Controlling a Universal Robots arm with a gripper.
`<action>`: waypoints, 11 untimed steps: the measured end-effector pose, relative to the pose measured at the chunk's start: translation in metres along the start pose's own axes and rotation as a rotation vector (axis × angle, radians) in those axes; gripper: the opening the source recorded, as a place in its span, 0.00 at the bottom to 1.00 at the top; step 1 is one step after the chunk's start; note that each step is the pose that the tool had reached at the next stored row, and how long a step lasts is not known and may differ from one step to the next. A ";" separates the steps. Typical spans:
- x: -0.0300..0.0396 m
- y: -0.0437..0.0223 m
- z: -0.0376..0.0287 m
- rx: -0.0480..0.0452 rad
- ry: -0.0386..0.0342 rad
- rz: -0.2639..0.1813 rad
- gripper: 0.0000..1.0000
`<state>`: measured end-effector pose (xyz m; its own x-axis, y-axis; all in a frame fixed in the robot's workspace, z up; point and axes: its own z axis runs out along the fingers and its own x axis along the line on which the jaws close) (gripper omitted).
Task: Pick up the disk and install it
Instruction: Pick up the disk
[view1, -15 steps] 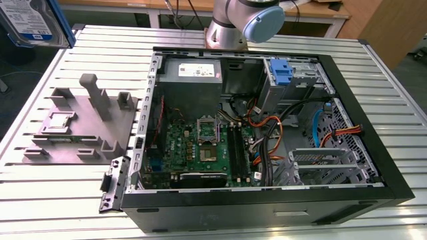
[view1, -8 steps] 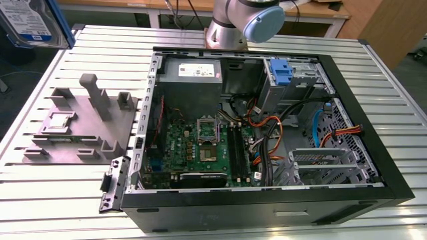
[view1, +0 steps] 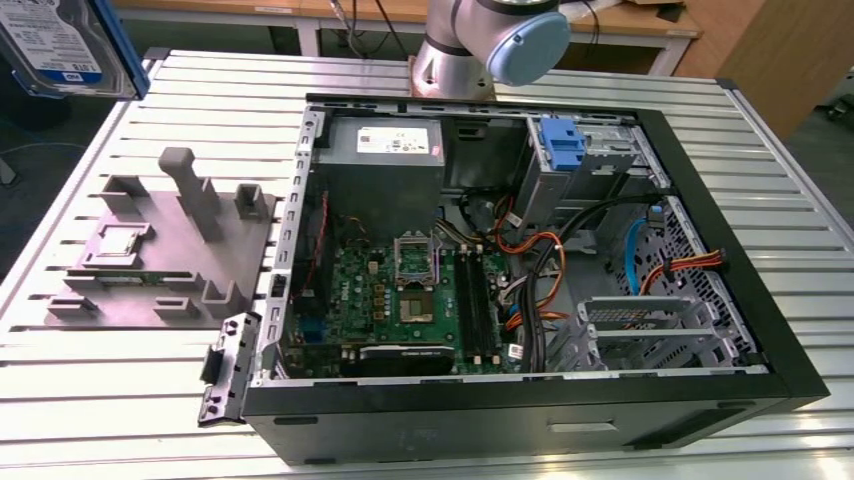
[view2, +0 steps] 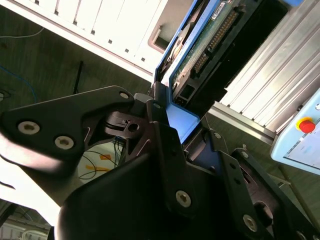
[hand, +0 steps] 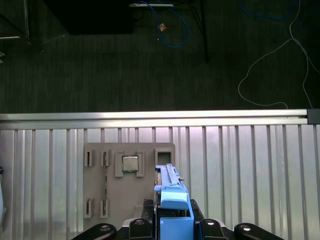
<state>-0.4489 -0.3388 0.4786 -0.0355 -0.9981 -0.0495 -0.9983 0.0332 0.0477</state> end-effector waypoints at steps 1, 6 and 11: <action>0.0000 0.0000 0.0000 0.0000 0.0000 0.000 0.36; 0.0000 0.0001 -0.0013 0.0000 0.0000 0.000 0.36; -0.0002 0.0003 -0.0060 0.0001 0.0000 0.000 0.36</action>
<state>-0.4489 -0.3388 0.4846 -0.0355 -0.9981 -0.0495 -0.9983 0.0332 0.0476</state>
